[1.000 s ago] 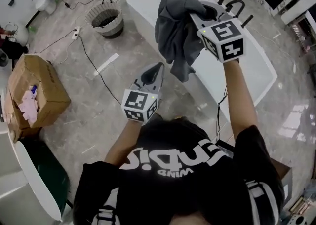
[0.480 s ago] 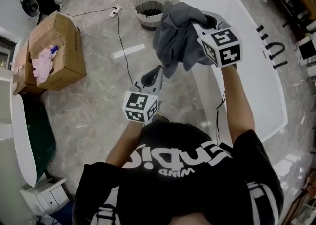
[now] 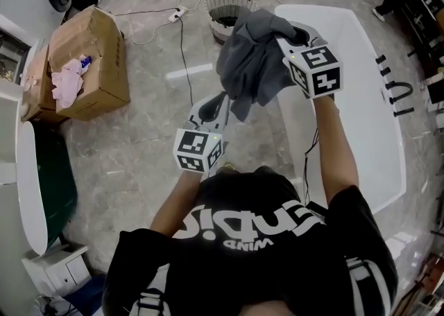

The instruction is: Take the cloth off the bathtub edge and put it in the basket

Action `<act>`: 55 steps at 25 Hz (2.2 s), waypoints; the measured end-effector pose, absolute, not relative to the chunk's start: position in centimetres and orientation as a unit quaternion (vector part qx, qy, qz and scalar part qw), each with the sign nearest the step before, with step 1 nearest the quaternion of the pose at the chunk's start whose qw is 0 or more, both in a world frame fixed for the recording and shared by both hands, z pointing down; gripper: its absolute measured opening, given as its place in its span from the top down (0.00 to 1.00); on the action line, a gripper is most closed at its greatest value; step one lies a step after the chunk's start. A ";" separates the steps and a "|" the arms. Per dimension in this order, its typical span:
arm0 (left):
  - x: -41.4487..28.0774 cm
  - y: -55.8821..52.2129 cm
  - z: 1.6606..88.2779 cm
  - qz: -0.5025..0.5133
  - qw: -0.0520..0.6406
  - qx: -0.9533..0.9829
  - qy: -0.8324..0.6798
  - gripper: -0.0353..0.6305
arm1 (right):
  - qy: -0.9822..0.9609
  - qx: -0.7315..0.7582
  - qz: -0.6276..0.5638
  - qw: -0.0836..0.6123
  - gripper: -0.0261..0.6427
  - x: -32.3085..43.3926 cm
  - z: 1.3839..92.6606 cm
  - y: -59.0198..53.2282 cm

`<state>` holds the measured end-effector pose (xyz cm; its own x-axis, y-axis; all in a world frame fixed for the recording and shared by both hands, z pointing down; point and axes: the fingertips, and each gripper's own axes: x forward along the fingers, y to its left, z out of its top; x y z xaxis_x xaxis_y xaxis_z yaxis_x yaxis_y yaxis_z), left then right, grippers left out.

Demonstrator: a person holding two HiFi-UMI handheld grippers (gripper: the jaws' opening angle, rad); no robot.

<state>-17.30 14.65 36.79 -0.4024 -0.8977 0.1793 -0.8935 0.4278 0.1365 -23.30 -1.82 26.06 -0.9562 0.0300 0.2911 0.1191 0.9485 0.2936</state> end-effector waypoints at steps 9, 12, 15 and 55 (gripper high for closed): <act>-21.0 15.3 36.7 -0.021 0.109 0.533 -0.839 0.93 | -0.975 -0.034 -0.157 0.150 0.87 -28.1 26.9 -1.4; -22.6 14.6 37.4 -0.021 0.112 0.533 -0.838 0.93 | -0.976 -0.030 -0.158 0.150 0.87 -29.6 27.4 -2.3; -25.1 13.6 37.9 -0.021 0.116 0.530 -0.840 0.93 | -0.975 -0.030 -0.159 0.150 0.87 -31.9 27.6 -3.3; -62.8 -12.6 37.1 -0.026 0.118 0.518 -0.847 0.93 | -0.973 -0.085 -0.168 0.135 0.87 -69.1 26.4 -25.9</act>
